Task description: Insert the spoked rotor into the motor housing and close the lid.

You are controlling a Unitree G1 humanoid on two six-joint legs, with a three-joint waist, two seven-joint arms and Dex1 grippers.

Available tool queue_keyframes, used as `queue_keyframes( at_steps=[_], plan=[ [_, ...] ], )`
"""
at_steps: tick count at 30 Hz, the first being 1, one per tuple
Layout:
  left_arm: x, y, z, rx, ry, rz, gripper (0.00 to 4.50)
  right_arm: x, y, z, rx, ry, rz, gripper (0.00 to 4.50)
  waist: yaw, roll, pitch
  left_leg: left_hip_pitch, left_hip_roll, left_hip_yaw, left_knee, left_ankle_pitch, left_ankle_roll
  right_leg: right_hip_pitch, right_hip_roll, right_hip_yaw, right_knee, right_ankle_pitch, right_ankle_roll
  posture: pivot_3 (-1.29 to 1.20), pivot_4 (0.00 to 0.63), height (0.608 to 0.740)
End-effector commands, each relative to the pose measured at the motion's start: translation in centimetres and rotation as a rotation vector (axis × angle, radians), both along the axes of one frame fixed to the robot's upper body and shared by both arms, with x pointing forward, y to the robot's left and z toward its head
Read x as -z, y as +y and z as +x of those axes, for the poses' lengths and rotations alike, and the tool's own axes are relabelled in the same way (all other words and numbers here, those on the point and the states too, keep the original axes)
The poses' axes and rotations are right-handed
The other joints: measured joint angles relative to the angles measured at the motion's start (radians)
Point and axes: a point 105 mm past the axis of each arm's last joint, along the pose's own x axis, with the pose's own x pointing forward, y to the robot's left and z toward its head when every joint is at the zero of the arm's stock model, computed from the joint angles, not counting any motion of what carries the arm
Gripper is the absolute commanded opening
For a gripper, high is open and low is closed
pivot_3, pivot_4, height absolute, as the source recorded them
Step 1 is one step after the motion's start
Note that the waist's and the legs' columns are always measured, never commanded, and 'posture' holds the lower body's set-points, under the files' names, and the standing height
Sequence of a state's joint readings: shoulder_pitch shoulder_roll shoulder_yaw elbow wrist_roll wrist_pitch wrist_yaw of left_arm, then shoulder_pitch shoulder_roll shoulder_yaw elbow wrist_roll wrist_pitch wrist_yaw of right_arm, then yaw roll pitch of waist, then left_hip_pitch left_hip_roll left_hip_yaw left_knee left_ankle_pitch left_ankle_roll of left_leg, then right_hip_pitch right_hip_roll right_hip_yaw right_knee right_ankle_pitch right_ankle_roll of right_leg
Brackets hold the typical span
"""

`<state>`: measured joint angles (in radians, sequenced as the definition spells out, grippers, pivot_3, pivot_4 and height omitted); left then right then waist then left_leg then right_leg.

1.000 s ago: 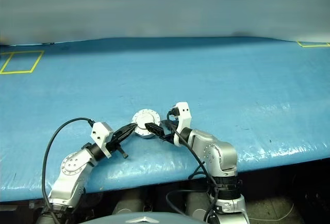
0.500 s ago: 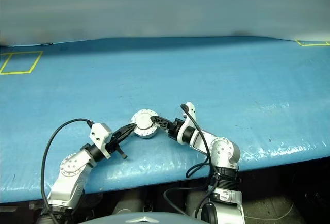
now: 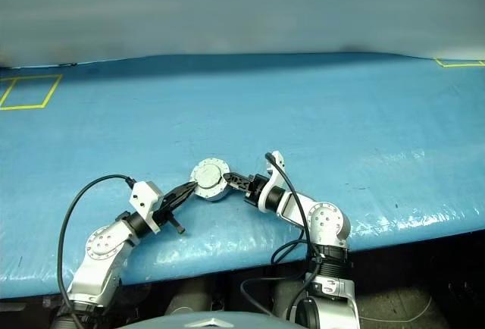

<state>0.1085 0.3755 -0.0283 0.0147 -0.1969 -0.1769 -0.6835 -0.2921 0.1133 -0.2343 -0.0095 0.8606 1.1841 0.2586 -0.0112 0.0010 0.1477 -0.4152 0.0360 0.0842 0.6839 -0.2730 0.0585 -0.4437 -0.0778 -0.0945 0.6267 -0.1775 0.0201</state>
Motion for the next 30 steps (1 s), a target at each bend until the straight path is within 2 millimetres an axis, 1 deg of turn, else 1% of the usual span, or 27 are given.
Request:
queue_keyframes(
  at_steps=[1, 4, 10, 13, 17, 19, 22, 24, 26, 30],
  plan=[
    [0.0, -0.5, -0.1, 0.021, -0.004, 0.008, 0.0, -0.6, 2.1, -0.8, -0.035, 0.007, 0.066, 1.14, 0.0, 0.0, 0.0, 0.0, 0.0, 0.0, 0.0, 0.0, 0.0, 0.0, 0.0, 0.0, 0.0, 0.0, 0.0, 0.0, 0.15, 0.74],
    [0.1, -0.5, -0.1, 0.021, -0.005, 0.008, 0.0, 0.0, 2.0, -0.7, -0.029, 0.017, 0.023, 1.14, 0.0, 0.0, 0.0, 0.0, 0.0, 0.0, 0.0, 0.0, 0.0, 0.0, 0.0, 0.0, 0.0, 0.0, 0.0, 0.0, 0.15, 0.74],
    [0.1, -0.4, -0.1, 0.022, -0.006, 0.011, 0.0, 0.6, 2.1, -0.8, -0.046, 0.003, -0.051, 1.14, -0.001, 0.0, 0.0, 0.0, 0.0, 0.0, 0.0, 0.0, 0.0, 0.0, 0.0, 0.0, 0.0, 0.0, 0.0, 0.0, 0.15, 0.74],
    [0.0, -0.4, 0.0, 0.022, -0.009, 0.012, 0.0, 0.7, 2.2, -0.8, -0.046, 0.004, -0.061, 1.14, -0.002, 0.0, 0.0, 0.001, 0.0, 0.0, 0.0, 0.0, 0.0, 0.0, 0.0, 0.0, 0.0, 0.0, 0.0, 0.0, 0.15, 0.74],
    [-0.5, -0.3, 0.3, 0.001, -0.024, -0.03, 0.0, -0.1, 2.0, -0.2, -0.007, -0.004, -0.012, 1.14, -0.002, 0.0, 0.0, 0.002, 0.0, 0.0, 0.0, 0.0, 0.0, 0.0, 0.0, 0.0, 0.0, 0.0, 0.0, 0.0, 0.15, 0.74],
    [-1.1, -0.1, 0.6, -0.04, -0.02, -0.108, 0.0, -0.8, 1.8, 0.2, 0.022, -0.005, 0.026, 1.14, -0.001, 0.0, 0.0, 0.002, 0.0, 0.0, 0.0, 0.0, 0.0, 0.0, 0.0, 0.0, 0.0, 0.0, 0.0, 0.0, 0.15, 0.74],
    [-3.3, 0.6, 1.7, -0.159, -0.001, -0.413, 0.0, -2.2, 1.1, 1.3, 0.093, 0.001, 0.136, 1.14, 0.001, 0.0, 0.001, -0.001, 0.0, 0.0, 0.0, 0.0, 0.0, 0.0, 0.0, 0.001, 0.0, 0.001, 0.001, 0.0, 0.15, 0.74],
    [-4.4, 1.3, 2.2, -0.216, -0.001, -0.556, 0.0, -3.1, 0.7, 1.8, 0.129, -0.001, 0.178, 1.14, 0.001, -0.001, 0.001, -0.003, 0.0, -0.001, 0.001, 0.0, 0.0, -0.001, 0.0, 0.0, 0.0, 0.004, 0.007, 0.0, 0.15, 0.74],
    [-4.8, 1.7, 2.3, -0.243, 0.01, -0.63, 0.0, -3.7, 0.3, 2.1, 0.153, -0.005, 0.202, 1.14, -0.001, -0.001, 0.001, -0.003, 0.0, -0.001, 0.001, 0.0, 0.0, -0.001, 0.001, 0.001, 0.0, 0.004, 0.007, 0.0, 0.15, 0.74],
    [-5.9, 0.8, 1.3, -0.146, 0.048, -0.82, 0.0, -5.1, -0.3, 2.9, 0.208, -0.027, 0.24, 1.14, -0.01, -0.001, 0.001, -0.003, 0.0, 0.0, 0.0, 0.0, 0.0, -0.002, 0.002, 0.001, -0.001, 0.004, 0.007, 0.0, 0.15, 0.74]
  ],
)
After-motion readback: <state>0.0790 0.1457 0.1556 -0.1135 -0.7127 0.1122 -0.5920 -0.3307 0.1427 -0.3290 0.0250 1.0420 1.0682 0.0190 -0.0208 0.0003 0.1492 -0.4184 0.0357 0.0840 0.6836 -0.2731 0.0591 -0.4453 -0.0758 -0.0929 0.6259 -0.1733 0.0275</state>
